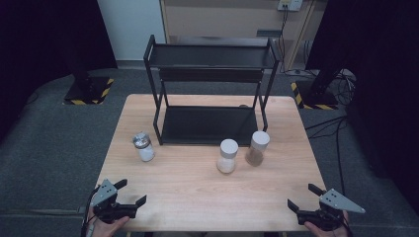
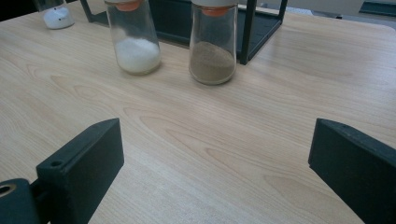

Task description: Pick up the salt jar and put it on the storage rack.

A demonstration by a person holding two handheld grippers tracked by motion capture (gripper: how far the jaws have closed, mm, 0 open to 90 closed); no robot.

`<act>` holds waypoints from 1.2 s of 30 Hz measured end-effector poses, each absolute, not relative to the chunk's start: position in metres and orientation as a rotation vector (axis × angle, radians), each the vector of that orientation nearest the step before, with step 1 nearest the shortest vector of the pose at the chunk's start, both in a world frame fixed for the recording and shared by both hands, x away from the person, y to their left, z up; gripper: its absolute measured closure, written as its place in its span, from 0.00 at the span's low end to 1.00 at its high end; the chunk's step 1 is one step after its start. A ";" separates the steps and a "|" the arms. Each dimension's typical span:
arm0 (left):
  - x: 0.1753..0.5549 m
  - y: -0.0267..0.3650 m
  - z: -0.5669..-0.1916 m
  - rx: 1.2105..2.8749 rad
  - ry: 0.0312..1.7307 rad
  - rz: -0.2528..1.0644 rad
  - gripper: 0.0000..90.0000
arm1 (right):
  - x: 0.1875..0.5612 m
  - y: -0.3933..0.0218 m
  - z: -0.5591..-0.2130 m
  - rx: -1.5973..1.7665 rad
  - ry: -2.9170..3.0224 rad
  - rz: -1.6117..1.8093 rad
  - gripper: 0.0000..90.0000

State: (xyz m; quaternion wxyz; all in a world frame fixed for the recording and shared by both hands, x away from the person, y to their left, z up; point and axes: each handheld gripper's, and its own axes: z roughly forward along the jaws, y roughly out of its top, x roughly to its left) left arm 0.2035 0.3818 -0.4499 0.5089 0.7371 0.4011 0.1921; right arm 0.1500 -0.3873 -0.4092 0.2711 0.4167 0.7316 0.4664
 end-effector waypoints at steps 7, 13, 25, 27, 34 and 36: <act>0.204 0.381 -0.444 1.771 0.970 0.456 0.02 | 0.150 -0.387 -0.409 1.119 1.973 1.256 0.04; 0.206 0.380 -0.430 1.776 0.965 0.474 0.02 | 0.150 -0.387 -0.409 1.119 1.972 1.257 0.04; 0.214 0.377 -0.405 1.783 0.979 0.509 0.02 | 0.150 -0.387 -0.409 1.122 1.971 1.260 0.04; 0.216 0.376 -0.400 1.783 0.974 0.519 0.02 | 0.150 -0.387 -0.409 1.122 1.969 1.262 0.04; 0.223 0.373 -0.386 1.784 0.983 0.547 0.02 | 0.150 -0.389 -0.410 1.131 1.965 1.270 0.04; 0.226 0.372 -0.383 1.777 0.991 0.551 0.02 | 0.150 -0.389 -0.410 1.132 1.964 1.273 0.04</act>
